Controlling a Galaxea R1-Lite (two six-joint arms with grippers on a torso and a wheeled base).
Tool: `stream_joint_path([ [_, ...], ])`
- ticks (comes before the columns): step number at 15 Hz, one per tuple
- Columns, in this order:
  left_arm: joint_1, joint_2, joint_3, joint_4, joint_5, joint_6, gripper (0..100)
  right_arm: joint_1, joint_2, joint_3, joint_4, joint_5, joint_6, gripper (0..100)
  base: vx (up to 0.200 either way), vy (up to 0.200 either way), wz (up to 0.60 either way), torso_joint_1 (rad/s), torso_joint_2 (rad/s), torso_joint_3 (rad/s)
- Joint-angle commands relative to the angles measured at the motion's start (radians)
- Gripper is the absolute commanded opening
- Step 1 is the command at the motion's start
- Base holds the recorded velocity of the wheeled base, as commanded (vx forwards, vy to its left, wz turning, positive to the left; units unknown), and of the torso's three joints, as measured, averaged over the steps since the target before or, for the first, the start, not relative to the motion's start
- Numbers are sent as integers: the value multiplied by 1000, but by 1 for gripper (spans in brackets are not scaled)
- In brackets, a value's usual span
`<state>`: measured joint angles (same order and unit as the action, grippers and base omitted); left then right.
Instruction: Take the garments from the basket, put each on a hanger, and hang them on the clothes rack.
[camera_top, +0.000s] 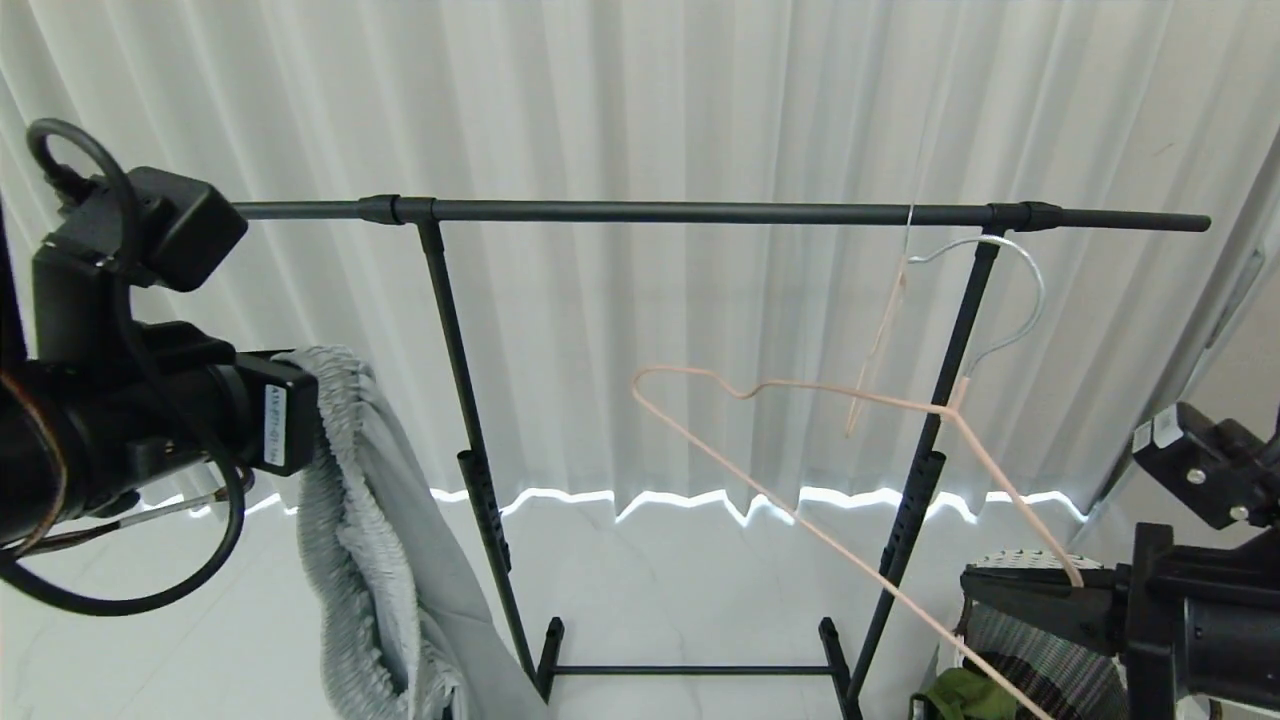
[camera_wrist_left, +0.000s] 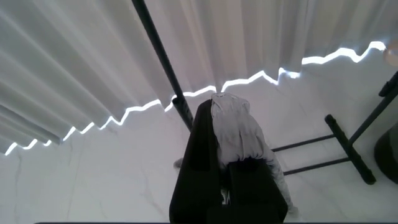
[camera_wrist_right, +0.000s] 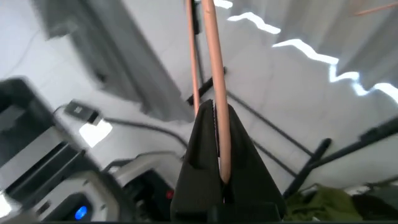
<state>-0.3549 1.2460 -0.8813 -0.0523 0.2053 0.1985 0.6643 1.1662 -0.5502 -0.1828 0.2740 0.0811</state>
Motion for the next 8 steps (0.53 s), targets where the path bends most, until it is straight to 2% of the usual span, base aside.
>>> stream_joint_path([
  [1,-61,124,-84,-6,59,-31,0,100,21,-33,28,1,34,0,0,0,0,0,0,0],
  [4,-87,247,-225,-41,158,-108,0,150,50,-65,20,2,98,0,0,0,0,0,0,0],
  [8,-88,299,-289,-43,178,-125,0,183,105,-117,-1,-1,131,0,0,0,0,0,0,0],
])
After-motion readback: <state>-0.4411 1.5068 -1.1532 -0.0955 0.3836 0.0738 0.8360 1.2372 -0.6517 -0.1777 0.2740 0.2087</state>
